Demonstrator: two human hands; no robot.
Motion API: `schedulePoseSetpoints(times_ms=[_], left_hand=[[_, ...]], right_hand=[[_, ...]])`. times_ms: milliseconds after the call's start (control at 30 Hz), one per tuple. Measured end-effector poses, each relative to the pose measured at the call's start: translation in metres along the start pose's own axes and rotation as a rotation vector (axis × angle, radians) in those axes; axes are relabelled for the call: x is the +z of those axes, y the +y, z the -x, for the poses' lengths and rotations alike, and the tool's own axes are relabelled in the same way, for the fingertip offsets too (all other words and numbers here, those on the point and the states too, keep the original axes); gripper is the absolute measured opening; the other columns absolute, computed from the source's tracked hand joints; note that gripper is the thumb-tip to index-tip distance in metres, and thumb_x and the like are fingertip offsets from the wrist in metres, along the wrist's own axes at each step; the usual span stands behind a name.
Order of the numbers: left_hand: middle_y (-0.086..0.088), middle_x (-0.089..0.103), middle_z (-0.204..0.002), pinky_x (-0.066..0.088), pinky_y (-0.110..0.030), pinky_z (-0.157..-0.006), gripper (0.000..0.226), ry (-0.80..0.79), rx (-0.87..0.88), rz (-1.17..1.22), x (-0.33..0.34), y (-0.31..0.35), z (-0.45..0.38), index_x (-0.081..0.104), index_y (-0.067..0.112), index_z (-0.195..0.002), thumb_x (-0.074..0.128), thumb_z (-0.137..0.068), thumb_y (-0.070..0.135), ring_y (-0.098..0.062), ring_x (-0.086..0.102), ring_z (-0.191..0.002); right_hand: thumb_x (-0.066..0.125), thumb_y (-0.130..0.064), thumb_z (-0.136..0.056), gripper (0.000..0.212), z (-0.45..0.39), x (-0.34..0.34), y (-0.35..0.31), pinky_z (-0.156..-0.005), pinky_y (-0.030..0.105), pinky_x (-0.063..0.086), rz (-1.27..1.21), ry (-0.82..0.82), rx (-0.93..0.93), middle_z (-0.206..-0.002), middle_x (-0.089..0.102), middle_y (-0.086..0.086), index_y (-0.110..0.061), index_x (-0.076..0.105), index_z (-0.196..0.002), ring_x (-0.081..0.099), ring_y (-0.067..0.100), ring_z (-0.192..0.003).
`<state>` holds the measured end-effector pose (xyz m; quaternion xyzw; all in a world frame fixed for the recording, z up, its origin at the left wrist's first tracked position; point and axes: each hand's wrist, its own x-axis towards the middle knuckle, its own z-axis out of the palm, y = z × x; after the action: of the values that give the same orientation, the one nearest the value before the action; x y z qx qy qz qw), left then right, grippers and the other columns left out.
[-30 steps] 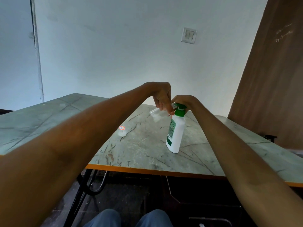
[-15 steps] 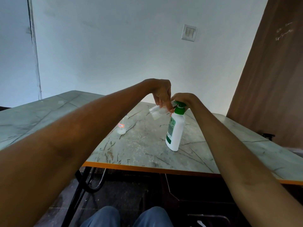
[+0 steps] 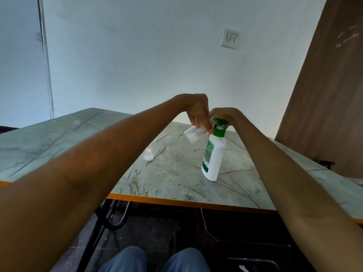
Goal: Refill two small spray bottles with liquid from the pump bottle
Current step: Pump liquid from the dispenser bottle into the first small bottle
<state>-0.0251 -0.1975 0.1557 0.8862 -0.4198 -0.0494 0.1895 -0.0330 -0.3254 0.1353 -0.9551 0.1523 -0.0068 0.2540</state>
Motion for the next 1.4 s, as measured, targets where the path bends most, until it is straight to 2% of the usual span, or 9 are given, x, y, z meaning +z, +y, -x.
schedulePoseSetpoints(times_ms=[167, 333, 467, 733, 900, 1000, 1200, 1300, 1400], left_hand=[[-0.005, 0.069, -0.078, 0.055, -0.022, -0.074, 0.041, 0.001, 0.001, 0.026, 0.006, -0.006, 0.000, 0.070, 0.002, -0.098, 0.080, -0.069, 0.030, -0.015, 0.066, -0.071], [-0.004, 0.069, -0.077, 0.055, -0.026, -0.079, 0.043, 0.004, 0.009, 0.019, 0.003, -0.002, 0.001, 0.070, 0.002, -0.099, 0.081, -0.068, 0.030, -0.017, 0.066, -0.075], [-0.008, 0.069, -0.081, 0.056, -0.026, -0.077, 0.043, 0.000, 0.009, -0.015, -0.001, 0.001, 0.001, 0.069, 0.001, -0.100, 0.081, -0.069, 0.028, -0.018, 0.066, -0.074], [0.000, 0.067, -0.070, 0.057, -0.030, -0.083, 0.041, 0.011, 0.019, -0.057, 0.005, -0.001, 0.003, 0.070, 0.003, -0.095, 0.082, -0.067, 0.031, -0.016, 0.066, -0.071], [0.001, 0.067, -0.067, 0.057, -0.027, -0.079, 0.044, 0.009, 0.016, -0.047, 0.003, -0.002, 0.003, 0.071, 0.002, -0.097, 0.082, -0.067, 0.032, -0.013, 0.065, -0.067], [0.001, 0.067, -0.068, 0.056, -0.028, -0.082, 0.043, 0.017, 0.020, -0.036, 0.002, 0.001, 0.003, 0.070, 0.002, -0.098, 0.081, -0.068, 0.031, -0.016, 0.066, -0.070], [0.001, 0.067, -0.068, 0.056, -0.029, -0.083, 0.043, 0.014, 0.026, -0.037, 0.001, -0.001, 0.002, 0.071, 0.001, -0.098, 0.081, -0.068, 0.030, -0.017, 0.065, -0.075], [0.001, 0.067, -0.067, 0.056, -0.029, -0.082, 0.042, 0.018, 0.030, -0.039, 0.004, -0.005, 0.002, 0.072, 0.003, -0.096, 0.082, -0.066, 0.031, -0.016, 0.065, -0.073], [0.001, 0.068, -0.068, 0.056, -0.029, -0.083, 0.041, 0.020, 0.033, -0.034, 0.006, -0.007, 0.001, 0.072, 0.004, -0.095, 0.082, -0.066, 0.032, -0.016, 0.066, -0.072]], right_hand=[[0.061, -0.010, -0.086, 0.039, 0.000, 0.007, 0.002, -0.103, 0.045, 0.044, -0.034, -0.082, 0.032, -0.132, 0.052, 0.017, 0.001, 0.052, -0.123, 0.054, 0.036, -0.117], [0.064, -0.009, -0.084, 0.039, 0.000, 0.002, 0.001, -0.098, 0.045, 0.047, 0.021, -0.023, 0.007, -0.126, 0.055, 0.025, 0.004, 0.053, -0.119, 0.056, 0.035, -0.111], [0.058, -0.010, -0.089, 0.035, 0.000, 0.000, -0.002, -0.076, 0.034, 0.051, 0.032, 0.014, -0.015, -0.127, 0.054, 0.024, 0.003, 0.052, -0.121, 0.054, 0.029, -0.097], [0.062, -0.016, -0.087, 0.049, 0.002, 0.006, 0.002, -0.101, 0.044, 0.045, 0.023, -0.024, 0.087, -0.130, 0.049, 0.023, 0.002, 0.044, -0.129, 0.052, 0.034, -0.118], [0.059, -0.012, -0.089, 0.042, -0.001, 0.007, 0.002, -0.099, 0.041, 0.047, 0.045, 0.007, 0.056, -0.131, 0.050, 0.025, 0.004, 0.048, -0.127, 0.053, 0.036, -0.119], [0.056, -0.010, -0.090, 0.032, 0.004, 0.002, 0.002, -0.089, 0.039, 0.049, -0.016, -0.004, 0.041, -0.132, 0.051, 0.023, 0.001, 0.051, -0.121, 0.054, 0.033, -0.113], [0.057, -0.011, -0.089, 0.041, 0.003, 0.004, 0.001, -0.100, 0.044, 0.045, -0.047, -0.003, 0.058, -0.131, 0.051, 0.023, 0.003, 0.048, -0.127, 0.053, 0.035, -0.118], [0.053, -0.011, -0.091, 0.044, -0.001, 0.009, 0.002, -0.099, 0.036, 0.045, -0.107, -0.027, 0.078, -0.136, 0.048, 0.022, 0.001, 0.044, -0.133, 0.054, 0.030, -0.116], [0.061, -0.016, -0.088, 0.050, -0.003, 0.010, 0.003, -0.103, 0.044, 0.043, 0.005, -0.031, 0.099, -0.133, 0.049, 0.023, 0.003, 0.044, -0.132, 0.051, 0.035, -0.120]])
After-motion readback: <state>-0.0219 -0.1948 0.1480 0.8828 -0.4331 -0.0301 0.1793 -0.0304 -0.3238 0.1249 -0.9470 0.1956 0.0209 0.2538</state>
